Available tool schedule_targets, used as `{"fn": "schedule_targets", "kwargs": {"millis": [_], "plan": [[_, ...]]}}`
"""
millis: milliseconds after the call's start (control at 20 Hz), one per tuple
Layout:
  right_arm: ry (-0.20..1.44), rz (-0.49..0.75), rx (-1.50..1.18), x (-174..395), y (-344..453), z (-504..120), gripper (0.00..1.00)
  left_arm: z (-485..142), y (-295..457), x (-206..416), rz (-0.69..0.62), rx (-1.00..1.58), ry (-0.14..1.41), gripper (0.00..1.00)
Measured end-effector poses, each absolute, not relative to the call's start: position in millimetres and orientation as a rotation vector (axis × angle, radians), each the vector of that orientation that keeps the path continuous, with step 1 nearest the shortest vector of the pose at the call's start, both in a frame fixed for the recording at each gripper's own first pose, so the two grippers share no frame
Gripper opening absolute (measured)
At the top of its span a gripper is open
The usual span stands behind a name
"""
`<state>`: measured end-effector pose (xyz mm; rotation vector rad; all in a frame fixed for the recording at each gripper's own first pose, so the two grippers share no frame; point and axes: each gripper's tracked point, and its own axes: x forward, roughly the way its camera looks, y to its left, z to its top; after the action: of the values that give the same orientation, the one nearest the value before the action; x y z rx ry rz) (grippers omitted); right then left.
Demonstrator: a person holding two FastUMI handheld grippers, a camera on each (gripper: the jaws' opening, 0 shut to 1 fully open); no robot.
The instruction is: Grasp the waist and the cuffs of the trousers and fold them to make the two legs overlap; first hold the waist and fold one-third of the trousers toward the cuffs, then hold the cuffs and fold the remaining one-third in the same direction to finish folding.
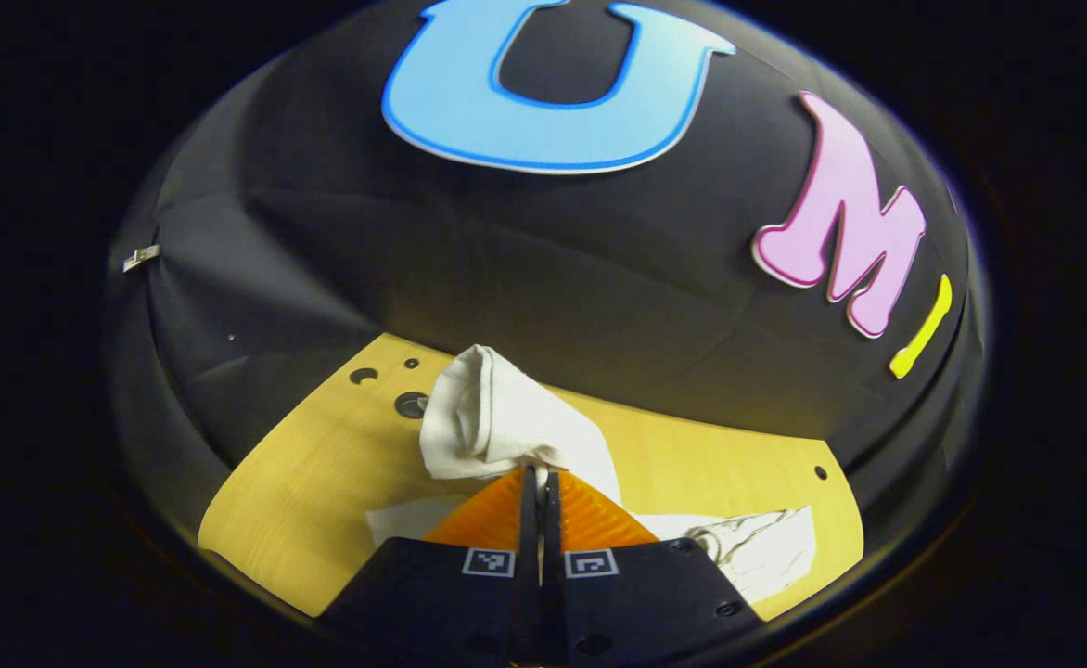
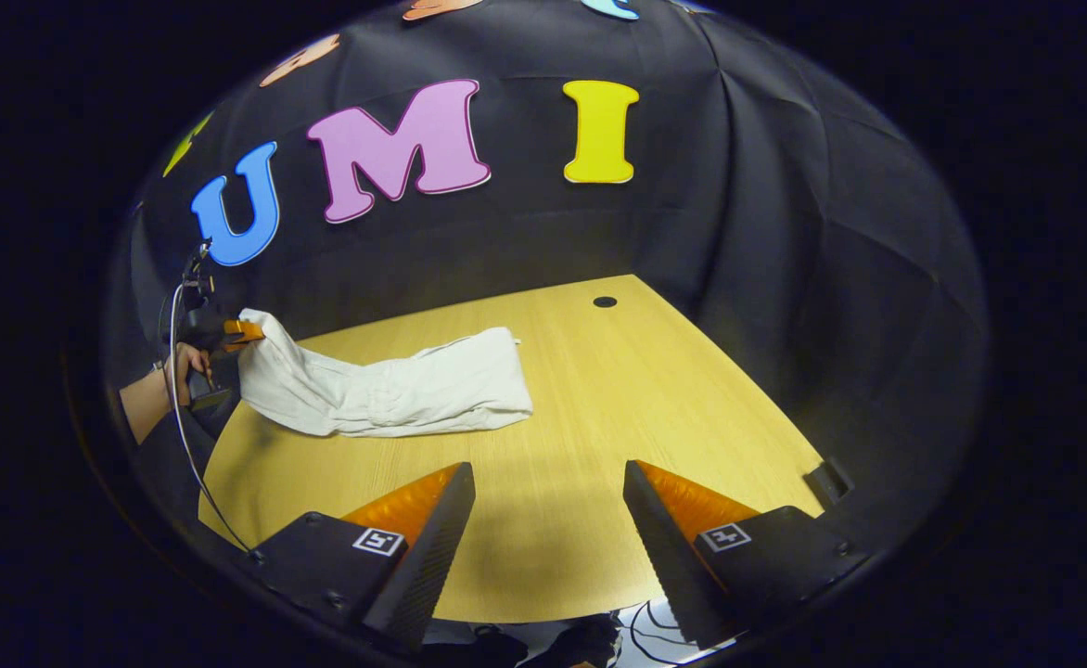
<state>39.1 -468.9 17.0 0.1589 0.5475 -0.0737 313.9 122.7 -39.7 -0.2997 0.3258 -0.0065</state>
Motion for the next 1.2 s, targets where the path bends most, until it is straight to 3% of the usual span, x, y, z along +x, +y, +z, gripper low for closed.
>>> {"fn": "schedule_targets", "kwargs": {"millis": [350, 650, 1050, 1200], "plan": [[0.532, -0.003, 0.167, 65, -527, 13, 0.99, 20, -6, 297, -0.056, -0.295, 0.257, 0.05], [0.500, 0.104, 0.064, 84, -564, 10, 0.99, 26, -120, 283, -0.068, -0.313, 0.245, 0.05], [0.533, 0.183, 0.114, 89, -590, -7, 0.99, -33, -247, 271, -0.148, -0.257, 0.312, 0.02], [0.546, 0.192, 0.121, 89, -594, -12, 0.99, -65, -272, 270, -0.146, -0.178, 0.361, 0.06]]}}
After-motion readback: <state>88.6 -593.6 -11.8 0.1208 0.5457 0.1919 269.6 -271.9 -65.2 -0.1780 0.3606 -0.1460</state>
